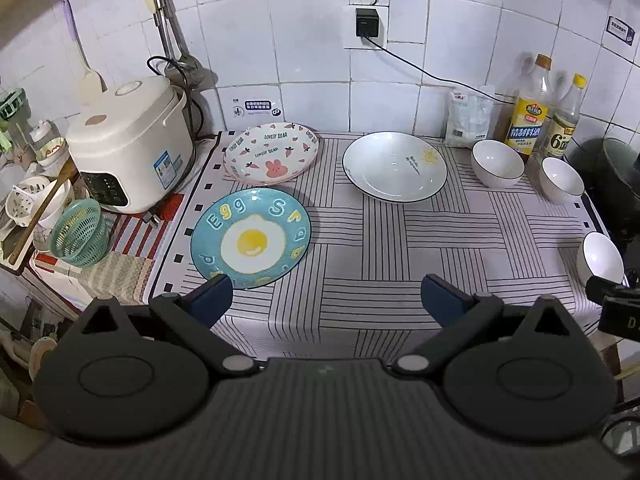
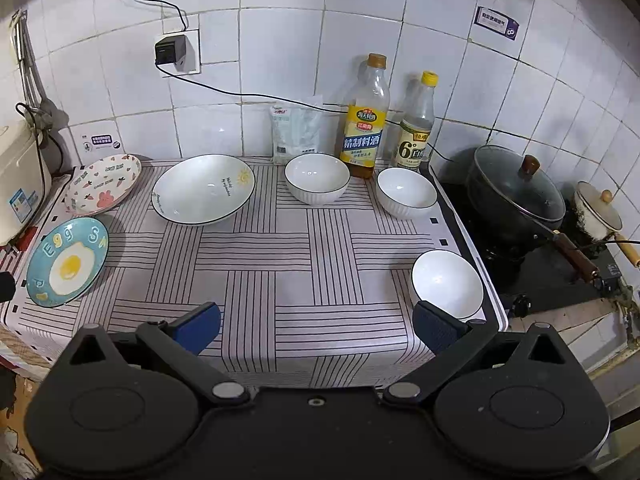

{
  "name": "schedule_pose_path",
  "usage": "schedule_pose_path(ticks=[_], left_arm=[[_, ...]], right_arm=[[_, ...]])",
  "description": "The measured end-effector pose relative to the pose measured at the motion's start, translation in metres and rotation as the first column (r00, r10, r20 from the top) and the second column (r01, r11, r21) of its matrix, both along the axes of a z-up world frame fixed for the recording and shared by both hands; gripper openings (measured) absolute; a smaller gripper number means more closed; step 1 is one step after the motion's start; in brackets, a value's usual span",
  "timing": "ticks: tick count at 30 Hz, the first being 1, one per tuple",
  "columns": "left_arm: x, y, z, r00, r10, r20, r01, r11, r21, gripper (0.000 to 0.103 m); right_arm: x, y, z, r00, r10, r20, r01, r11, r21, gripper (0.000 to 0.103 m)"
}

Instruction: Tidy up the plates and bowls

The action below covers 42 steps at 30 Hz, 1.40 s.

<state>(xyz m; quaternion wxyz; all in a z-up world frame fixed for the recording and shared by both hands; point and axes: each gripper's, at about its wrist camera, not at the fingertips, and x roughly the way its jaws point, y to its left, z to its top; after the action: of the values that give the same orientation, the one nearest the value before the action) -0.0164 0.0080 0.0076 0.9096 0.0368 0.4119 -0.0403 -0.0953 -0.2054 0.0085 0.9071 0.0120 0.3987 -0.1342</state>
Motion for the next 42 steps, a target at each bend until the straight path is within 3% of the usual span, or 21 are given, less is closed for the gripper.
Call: schedule_pose_path(ticks=[10, 16, 42], left_arm=[[-0.0035, 0.0027, -0.0045, 0.999, 0.024, 0.025, -0.023, 1.000, -0.016, 0.102], [-0.0099, 0.0062, -0.0073, 0.996, 0.037, 0.082, -0.036, 0.999, -0.021, 0.103], [-0.0052, -0.0014, -0.0093, 0.997, 0.015, 0.072, -0.016, 1.000, 0.009, 0.103]], right_arm=[[-0.0061, 0.0028, -0.0010, 1.000, -0.005, 0.006, 0.005, 1.000, 0.003, 0.103], [-0.0081, 0.0038, -0.0033, 1.000, -0.003, 0.007, 0.003, 1.000, -0.002, 0.103], [-0.0080, 0.0009, -0.0049, 1.000, -0.007, 0.027, 0.007, 1.000, 0.005, 0.103]])
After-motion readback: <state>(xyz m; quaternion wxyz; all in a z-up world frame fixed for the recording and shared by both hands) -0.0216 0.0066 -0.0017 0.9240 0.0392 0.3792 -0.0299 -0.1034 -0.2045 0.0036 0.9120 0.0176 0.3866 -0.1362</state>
